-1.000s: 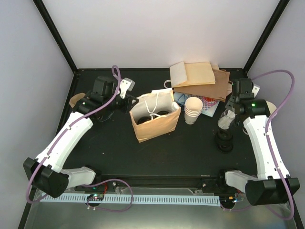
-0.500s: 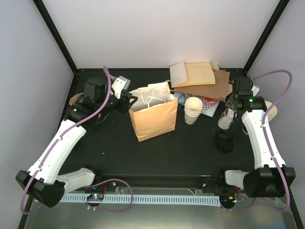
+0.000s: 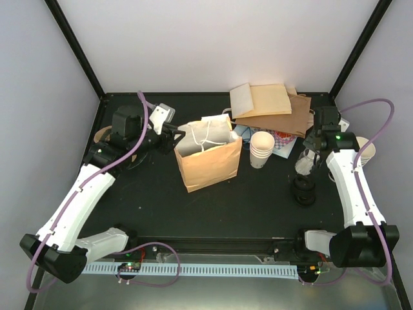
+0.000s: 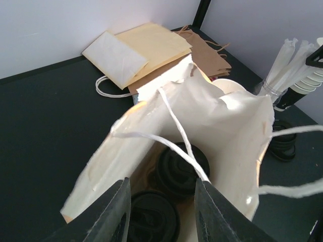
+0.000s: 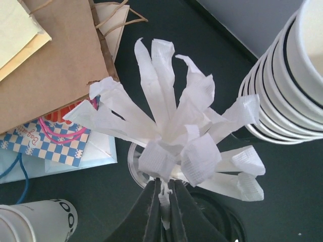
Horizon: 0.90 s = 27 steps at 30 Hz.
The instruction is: Pack the takeout coffee
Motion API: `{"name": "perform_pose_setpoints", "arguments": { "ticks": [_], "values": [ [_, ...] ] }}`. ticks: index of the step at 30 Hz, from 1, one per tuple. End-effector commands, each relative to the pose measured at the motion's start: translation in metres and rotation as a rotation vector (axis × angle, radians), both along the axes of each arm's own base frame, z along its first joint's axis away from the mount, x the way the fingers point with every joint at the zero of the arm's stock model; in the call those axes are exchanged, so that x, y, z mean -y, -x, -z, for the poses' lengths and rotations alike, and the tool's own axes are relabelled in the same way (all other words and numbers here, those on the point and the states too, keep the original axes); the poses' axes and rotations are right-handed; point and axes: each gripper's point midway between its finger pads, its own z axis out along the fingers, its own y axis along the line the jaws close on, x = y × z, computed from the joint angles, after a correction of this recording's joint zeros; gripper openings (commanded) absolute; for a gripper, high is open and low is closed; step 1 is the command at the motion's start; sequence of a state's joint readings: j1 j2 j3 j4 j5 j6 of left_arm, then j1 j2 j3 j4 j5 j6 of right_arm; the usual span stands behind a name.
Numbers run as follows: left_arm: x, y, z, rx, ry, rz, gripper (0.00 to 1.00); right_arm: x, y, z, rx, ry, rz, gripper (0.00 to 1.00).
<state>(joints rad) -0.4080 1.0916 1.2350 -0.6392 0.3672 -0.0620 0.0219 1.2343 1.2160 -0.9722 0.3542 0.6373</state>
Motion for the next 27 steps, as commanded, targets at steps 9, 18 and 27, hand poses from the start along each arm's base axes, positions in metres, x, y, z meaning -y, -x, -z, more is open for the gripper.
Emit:
{"name": "perform_pose_setpoints", "arguments": {
  "ticks": [9,18,27],
  "values": [
    [-0.002,0.006,-0.011,0.031,0.012,0.009,0.38,0.001,0.006,-0.053,0.078,-0.008,0.0,0.02],
    [-0.001,0.007,-0.013,0.027,0.021,0.015,0.38,0.001,0.018,-0.091,0.129,0.015,-0.026,0.03],
    [-0.001,0.01,-0.017,0.028,0.027,0.02,0.39,0.004,0.035,-0.13,0.185,0.051,-0.04,0.03]
  ]
}}
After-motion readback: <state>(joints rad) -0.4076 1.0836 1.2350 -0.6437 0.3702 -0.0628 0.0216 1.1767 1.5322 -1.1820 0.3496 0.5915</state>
